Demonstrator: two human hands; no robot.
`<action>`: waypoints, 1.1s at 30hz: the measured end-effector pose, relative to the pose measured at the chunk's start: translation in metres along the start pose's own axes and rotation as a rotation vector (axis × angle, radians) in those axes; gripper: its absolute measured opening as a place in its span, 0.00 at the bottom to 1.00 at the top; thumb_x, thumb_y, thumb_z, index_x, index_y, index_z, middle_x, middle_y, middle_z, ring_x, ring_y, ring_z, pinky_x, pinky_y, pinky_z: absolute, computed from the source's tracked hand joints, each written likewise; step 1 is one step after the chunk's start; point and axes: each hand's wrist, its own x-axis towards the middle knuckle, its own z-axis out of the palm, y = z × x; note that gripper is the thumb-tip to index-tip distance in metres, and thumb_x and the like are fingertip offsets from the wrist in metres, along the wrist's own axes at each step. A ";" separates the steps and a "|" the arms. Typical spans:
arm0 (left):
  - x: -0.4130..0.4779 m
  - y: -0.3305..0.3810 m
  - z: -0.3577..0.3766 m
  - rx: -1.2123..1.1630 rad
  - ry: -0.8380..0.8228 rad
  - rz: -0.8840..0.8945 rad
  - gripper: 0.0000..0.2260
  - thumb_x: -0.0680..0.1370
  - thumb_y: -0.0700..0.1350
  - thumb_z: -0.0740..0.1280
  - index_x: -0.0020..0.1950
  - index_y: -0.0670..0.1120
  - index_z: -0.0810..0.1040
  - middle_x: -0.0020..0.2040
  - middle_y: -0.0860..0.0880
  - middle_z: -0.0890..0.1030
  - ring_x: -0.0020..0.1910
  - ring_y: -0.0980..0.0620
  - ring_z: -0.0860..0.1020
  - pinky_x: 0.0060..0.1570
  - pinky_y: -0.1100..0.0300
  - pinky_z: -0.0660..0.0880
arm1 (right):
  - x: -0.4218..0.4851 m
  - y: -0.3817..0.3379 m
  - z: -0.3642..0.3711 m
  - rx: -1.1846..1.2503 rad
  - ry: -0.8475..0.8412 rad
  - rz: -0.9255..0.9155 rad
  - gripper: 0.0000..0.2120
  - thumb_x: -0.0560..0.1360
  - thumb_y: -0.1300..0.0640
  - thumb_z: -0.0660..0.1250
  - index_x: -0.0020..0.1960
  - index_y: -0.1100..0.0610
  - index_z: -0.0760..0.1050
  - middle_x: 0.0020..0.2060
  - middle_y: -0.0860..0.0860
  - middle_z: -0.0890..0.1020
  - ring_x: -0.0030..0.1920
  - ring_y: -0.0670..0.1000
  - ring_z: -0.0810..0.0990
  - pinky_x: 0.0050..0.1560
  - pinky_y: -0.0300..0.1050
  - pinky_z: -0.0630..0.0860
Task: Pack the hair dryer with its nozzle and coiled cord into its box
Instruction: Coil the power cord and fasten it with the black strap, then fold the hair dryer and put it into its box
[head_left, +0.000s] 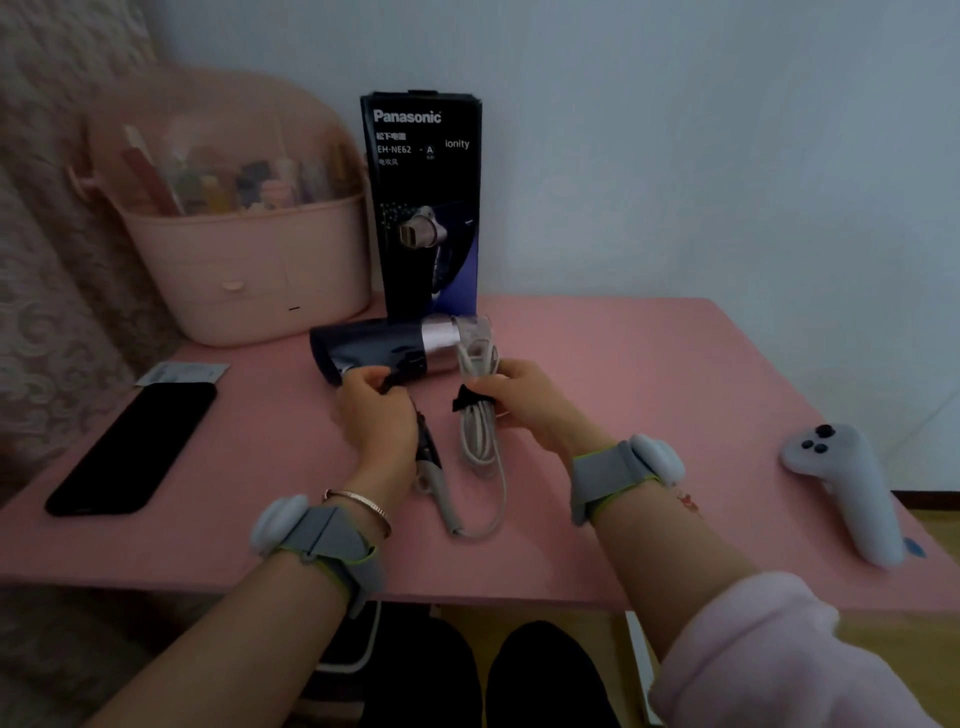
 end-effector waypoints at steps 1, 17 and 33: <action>0.002 -0.002 -0.003 -0.015 0.014 -0.068 0.10 0.70 0.34 0.61 0.49 0.45 0.73 0.58 0.40 0.76 0.54 0.41 0.76 0.53 0.50 0.75 | 0.002 -0.002 0.006 -0.060 0.030 -0.011 0.04 0.74 0.59 0.65 0.48 0.58 0.76 0.42 0.59 0.80 0.38 0.54 0.78 0.41 0.47 0.76; 0.018 0.001 -0.016 -0.314 -0.225 -0.433 0.12 0.70 0.30 0.60 0.52 0.35 0.75 0.40 0.38 0.76 0.29 0.49 0.73 0.21 0.65 0.69 | -0.012 -0.018 0.065 -0.644 0.028 -0.020 0.41 0.64 0.50 0.75 0.68 0.64 0.58 0.62 0.59 0.75 0.61 0.59 0.75 0.61 0.55 0.73; 0.021 0.005 -0.014 -0.378 -0.101 -0.319 0.17 0.70 0.26 0.51 0.51 0.39 0.72 0.42 0.40 0.78 0.29 0.52 0.73 0.18 0.69 0.67 | -0.012 0.000 0.026 -0.527 0.089 -0.246 0.33 0.69 0.57 0.66 0.70 0.56 0.56 0.55 0.57 0.76 0.51 0.60 0.78 0.46 0.50 0.76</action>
